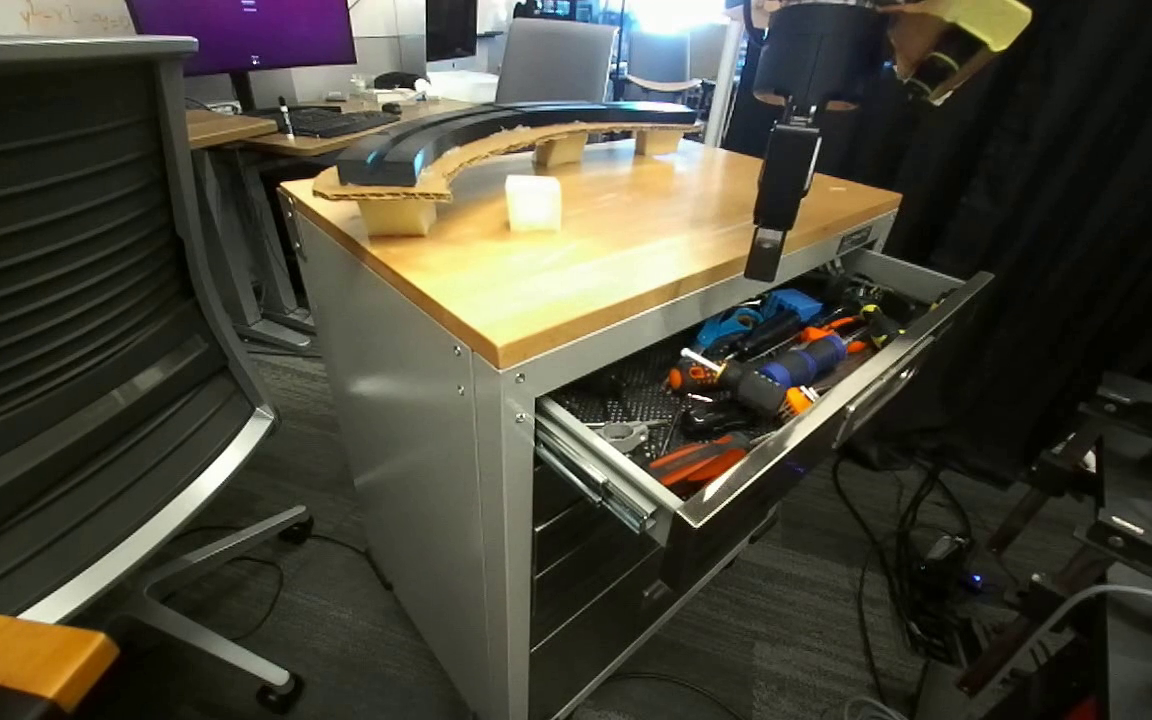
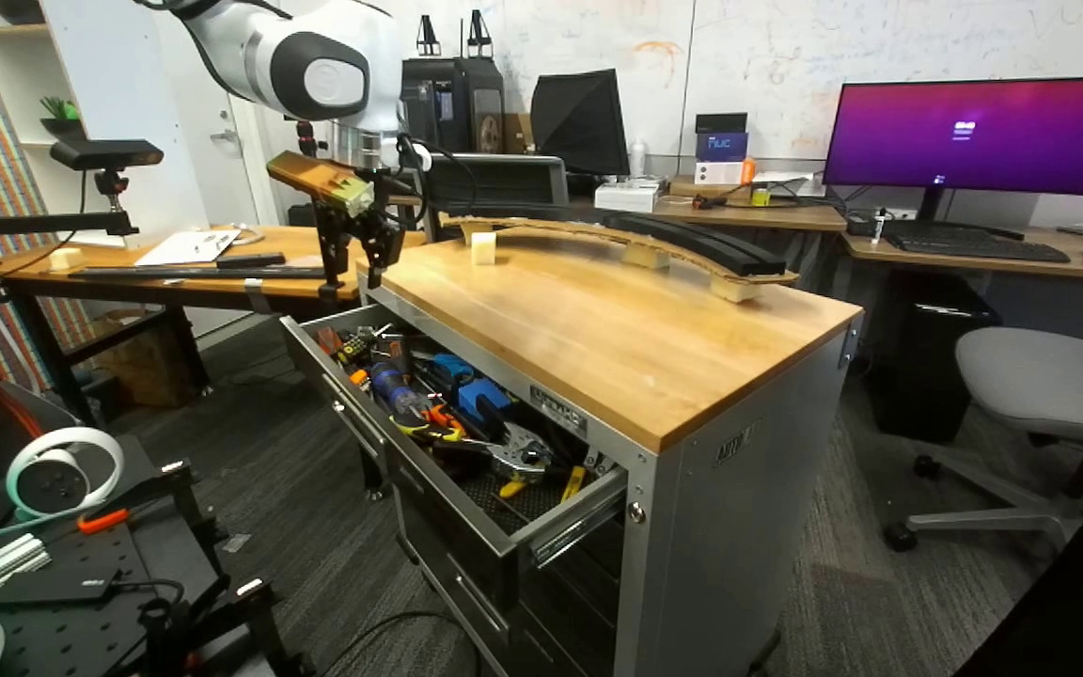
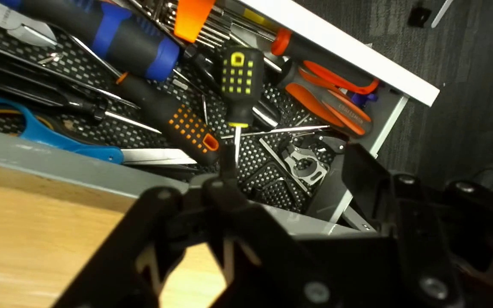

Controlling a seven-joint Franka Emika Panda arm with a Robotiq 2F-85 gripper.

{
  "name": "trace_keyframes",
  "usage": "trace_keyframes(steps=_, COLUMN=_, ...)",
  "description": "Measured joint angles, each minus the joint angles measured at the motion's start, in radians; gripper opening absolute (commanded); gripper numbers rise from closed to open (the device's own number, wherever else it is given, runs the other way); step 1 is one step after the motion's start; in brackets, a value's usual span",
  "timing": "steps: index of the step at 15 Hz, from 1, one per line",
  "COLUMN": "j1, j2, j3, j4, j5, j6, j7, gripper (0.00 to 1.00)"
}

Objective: Put the screwdriver in the drawer then close it

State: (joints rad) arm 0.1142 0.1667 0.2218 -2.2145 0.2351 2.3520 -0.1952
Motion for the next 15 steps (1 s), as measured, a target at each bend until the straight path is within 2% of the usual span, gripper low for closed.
trace_keyframes(steps=2, j1=0.0, j2=-0.001, j3=-0.016, j4=-0.012, j5=-0.007, j6=-0.002, j7=0.036, gripper=1.0)
trace_keyframes(steps=4, j1=0.0, j2=-0.005, j3=-0.046, j4=-0.052, j5=-0.043, j6=0.002, j7=0.134, gripper=1.0)
trace_keyframes(steps=11, j1=-0.004, j2=-0.04, j3=-0.152, j4=-0.269, j5=-0.12, j6=0.01, j7=0.452, gripper=1.0)
trace_keyframes(steps=12, j1=-0.007, j2=-0.05, j3=-0.163, j4=-0.287, j5=-0.12, j6=-0.006, j7=0.494, gripper=0.91)
trace_keyframes(steps=13, j1=-0.012, j2=-0.061, j3=-0.172, j4=-0.301, j5=-0.12, j6=-0.029, j7=0.533, gripper=0.73)
trace_keyframes(steps=15, j1=-0.026, j2=-0.079, j3=-0.186, j4=-0.319, j5=-0.119, j6=-0.085, j7=0.595, gripper=0.56)
